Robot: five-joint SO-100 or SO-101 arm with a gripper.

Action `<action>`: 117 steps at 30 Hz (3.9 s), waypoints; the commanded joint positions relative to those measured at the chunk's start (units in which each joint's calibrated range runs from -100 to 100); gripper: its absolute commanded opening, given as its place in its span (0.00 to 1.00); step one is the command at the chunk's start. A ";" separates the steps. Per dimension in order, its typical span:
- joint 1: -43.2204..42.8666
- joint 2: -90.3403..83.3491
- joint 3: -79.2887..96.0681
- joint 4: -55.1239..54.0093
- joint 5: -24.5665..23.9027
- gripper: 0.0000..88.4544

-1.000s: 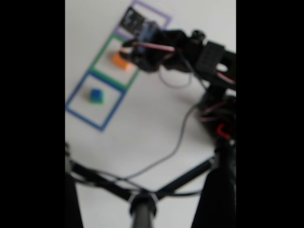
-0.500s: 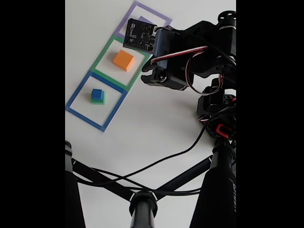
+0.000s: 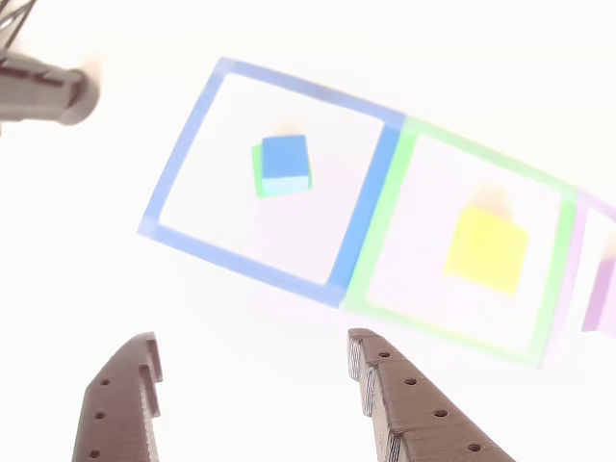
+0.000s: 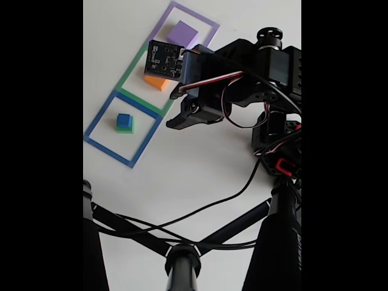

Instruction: Tower of hanoi

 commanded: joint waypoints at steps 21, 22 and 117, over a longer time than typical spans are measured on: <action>4.43 18.51 47.12 -91.58 0.00 0.40; 4.33 20.53 47.30 -94.17 0.00 0.40; -0.17 31.67 33.67 -96.12 0.00 0.06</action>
